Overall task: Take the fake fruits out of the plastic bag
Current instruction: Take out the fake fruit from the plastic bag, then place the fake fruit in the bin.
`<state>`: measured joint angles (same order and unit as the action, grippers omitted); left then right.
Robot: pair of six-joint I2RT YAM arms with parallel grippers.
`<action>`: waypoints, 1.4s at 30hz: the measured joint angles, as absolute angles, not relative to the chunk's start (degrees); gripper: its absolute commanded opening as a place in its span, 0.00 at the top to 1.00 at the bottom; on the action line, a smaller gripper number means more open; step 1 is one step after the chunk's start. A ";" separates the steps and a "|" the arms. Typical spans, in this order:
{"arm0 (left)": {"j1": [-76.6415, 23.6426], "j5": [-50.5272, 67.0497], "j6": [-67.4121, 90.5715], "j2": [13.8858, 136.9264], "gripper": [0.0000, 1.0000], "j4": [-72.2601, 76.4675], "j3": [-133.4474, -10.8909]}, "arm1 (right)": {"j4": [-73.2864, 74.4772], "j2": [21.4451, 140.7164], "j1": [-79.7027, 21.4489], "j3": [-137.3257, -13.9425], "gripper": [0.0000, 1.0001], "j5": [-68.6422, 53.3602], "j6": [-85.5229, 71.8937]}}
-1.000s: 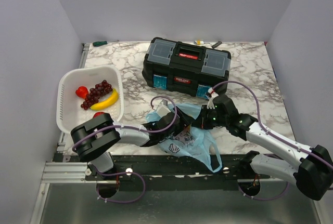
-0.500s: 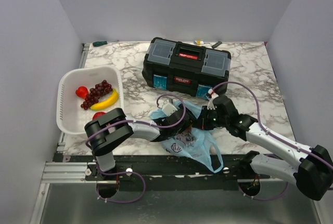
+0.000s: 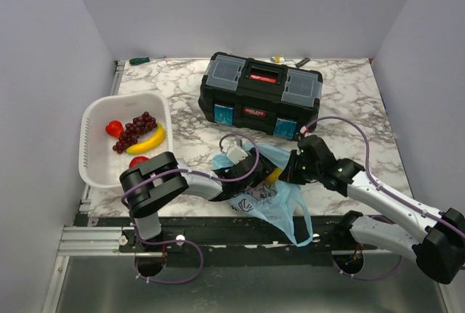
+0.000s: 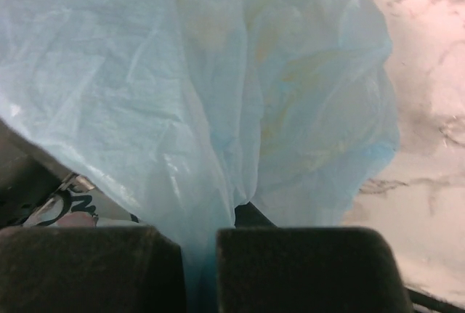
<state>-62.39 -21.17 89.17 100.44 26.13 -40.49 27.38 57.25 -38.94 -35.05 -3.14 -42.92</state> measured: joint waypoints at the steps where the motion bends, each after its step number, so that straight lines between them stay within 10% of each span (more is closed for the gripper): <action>1: -62.50 -21.47 88.36 99.70 0.73 26.09 -39.77 | 28.58 57.39 -38.94 -35.38 0.99 -2.35 -43.83; 17: -62.72 -19.35 65.67 78.65 0.72 33.56 -29.52 | 34.24 55.61 -38.94 -35.29 0.99 2.59 -48.29; 33: -56.80 15.57 62.43 65.39 0.71 51.37 -23.59 | 33.71 52.27 -38.94 -33.65 0.99 6.72 -51.18; 42: -50.65 12.93 45.98 44.36 0.72 21.56 -34.61 | 31.64 58.13 -38.94 -35.00 0.97 7.31 -46.52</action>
<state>-50.65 12.93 45.98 44.36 21.56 -34.61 31.64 58.13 -38.94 -35.00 7.31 -46.52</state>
